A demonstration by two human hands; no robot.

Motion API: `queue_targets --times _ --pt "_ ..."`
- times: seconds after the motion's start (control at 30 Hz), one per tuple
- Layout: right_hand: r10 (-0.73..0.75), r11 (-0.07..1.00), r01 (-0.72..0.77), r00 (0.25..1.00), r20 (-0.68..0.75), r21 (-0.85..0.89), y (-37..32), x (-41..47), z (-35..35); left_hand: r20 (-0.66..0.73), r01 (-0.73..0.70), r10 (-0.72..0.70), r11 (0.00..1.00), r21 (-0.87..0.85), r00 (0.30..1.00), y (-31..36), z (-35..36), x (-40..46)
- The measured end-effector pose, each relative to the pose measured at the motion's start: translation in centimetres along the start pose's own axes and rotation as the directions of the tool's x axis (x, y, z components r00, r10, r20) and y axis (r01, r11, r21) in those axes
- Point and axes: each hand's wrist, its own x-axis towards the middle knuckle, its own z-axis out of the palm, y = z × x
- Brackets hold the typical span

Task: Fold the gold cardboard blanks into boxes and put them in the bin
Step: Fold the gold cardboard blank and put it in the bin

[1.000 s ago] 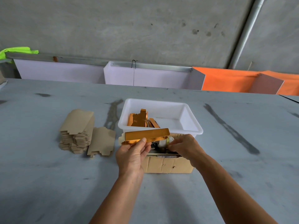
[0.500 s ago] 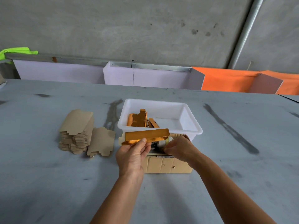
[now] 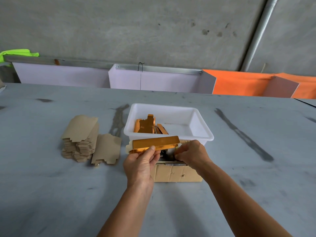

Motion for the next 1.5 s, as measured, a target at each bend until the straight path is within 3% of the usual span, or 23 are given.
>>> queue_targets --times 0.37,1.0,1.23,1.5 --pt "-0.035 0.992 0.026 0.996 -0.077 -0.121 -1.0 -0.2 0.4 0.004 0.018 -0.017 0.999 -0.027 1.000 -0.7 0.1 -0.8" --pt "0.111 0.993 -0.106 0.989 -0.094 0.058 -1.5 -1.3 -1.1 -0.044 0.056 -0.059 0.997 -0.056 0.997 -1.3 0.2 -0.3" --pt "0.186 0.951 -0.154 0.978 -0.094 0.269 -0.7 -1.5 -1.1 -0.048 0.056 -0.058 0.997 -0.050 0.997 -1.3 0.3 -0.4" --pt "0.167 0.956 -0.133 0.979 -0.113 0.263 0.0 -1.6 -0.2 -0.007 0.086 -0.087 0.987 -0.134 0.996 -0.8 0.3 -0.5"
